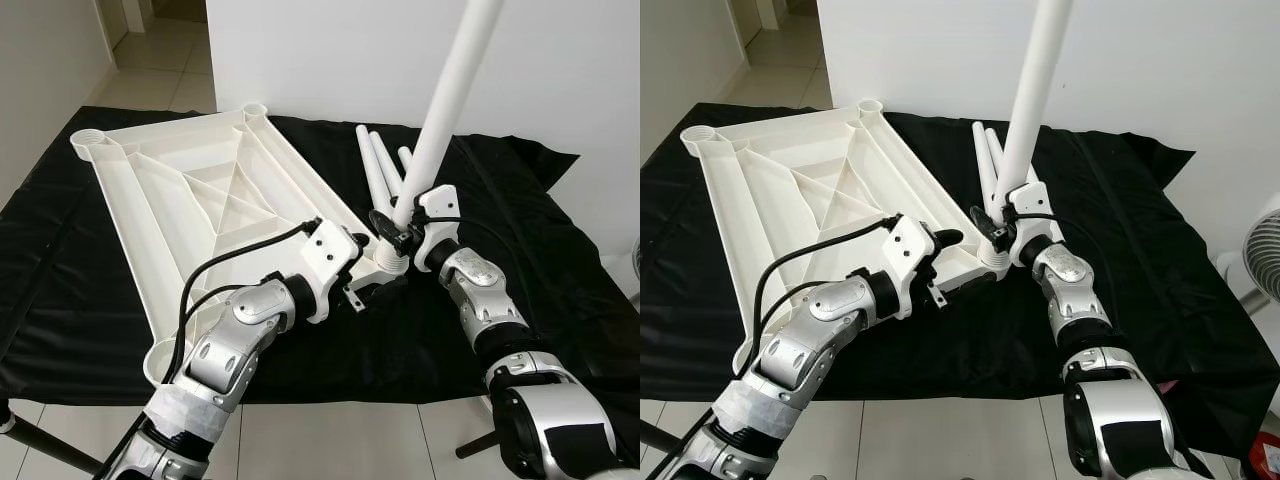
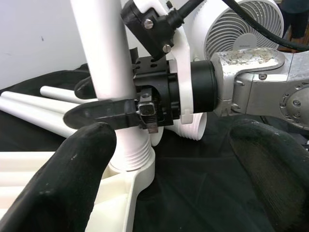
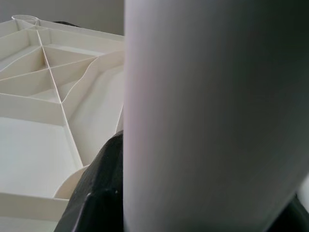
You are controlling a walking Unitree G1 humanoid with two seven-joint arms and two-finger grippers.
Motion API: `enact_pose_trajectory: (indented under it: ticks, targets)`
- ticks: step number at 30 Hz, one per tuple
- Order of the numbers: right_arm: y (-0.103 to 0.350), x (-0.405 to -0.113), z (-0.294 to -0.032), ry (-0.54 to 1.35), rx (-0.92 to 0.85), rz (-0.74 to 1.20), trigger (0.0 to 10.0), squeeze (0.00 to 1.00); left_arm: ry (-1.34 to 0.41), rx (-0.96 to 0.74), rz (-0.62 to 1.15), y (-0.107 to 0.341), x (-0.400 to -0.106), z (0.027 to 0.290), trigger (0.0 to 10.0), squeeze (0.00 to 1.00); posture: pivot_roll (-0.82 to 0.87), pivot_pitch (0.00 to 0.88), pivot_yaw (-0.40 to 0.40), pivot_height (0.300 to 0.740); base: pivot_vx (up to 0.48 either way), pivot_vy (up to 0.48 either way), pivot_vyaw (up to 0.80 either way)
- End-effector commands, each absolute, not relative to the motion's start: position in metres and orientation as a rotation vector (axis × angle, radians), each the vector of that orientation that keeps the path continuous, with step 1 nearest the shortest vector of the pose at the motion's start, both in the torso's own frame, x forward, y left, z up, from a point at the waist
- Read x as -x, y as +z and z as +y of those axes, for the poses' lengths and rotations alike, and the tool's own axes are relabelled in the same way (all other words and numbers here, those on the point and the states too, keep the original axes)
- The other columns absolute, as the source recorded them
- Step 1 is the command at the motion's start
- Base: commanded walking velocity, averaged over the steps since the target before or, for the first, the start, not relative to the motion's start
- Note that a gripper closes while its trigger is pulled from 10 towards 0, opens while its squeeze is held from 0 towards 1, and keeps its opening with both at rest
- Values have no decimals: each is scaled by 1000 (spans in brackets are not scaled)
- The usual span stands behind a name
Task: Building children table
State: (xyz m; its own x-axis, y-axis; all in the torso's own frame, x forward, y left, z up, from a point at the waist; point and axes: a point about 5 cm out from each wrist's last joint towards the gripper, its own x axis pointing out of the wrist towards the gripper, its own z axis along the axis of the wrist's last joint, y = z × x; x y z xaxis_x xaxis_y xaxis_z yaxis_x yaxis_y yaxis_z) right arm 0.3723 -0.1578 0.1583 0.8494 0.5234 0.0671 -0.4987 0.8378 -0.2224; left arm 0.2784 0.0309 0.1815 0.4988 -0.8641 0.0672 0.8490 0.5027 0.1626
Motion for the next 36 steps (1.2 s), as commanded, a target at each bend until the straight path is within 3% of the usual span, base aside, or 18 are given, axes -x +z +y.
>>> enact_pose_trajectory:
  ticks: [1,2,3,9,10,15,17,18,19,36]
  targets:
    - [143,-369,-163,551,204,-49,1765,0,-1032,-121,-159,184,-280,30,10000,0,28,0,-85,740,0,0,0]
    - [143,-369,-163,551,204,-49,1765,0,-1032,-121,-159,184,-280,30,10000,0,28,0,-85,740,0,0,0]
    - [142,-369,-163,557,197,-44,10000,0,-1031,-122,-159,183,-280,30,10000,0,28,0,-84,740,0,0,0]
    - [136,-368,-162,567,177,-26,10000,0,-1032,-122,-160,184,-279,30,10000,0,31,0,-83,740,0,0,0]
    - [133,-366,-161,574,97,-26,0,0,-1031,-122,-161,184,-279,31,10000,0,31,0,-83,740,0,0,0]
    - [130,-365,-163,546,29,-30,0,0,-1033,-123,-161,184,-279,31,10000,0,31,0,-81,740,0,0,0]
    - [127,-365,-164,529,1,-19,1804,0,-1034,-124,-160,184,-278,31,10000,0,29,0,-79,740,0,0,0]
    - [127,-365,-164,529,1,-19,1804,0,-1034,-124,-160,184,-278,31,10000,0,29,0,-79,740,0,0,0]
    - [126,-365,-165,514,-9,-10,10000,0,-1035,-124,-160,184,-278,30,10000,0,30,0,-80,740,0,0,0]
    - [111,-354,-157,550,69,-8,10000,0,-1033,-120,-159,184,-278,31,10000,0,29,7,-76,740,0,0,0]
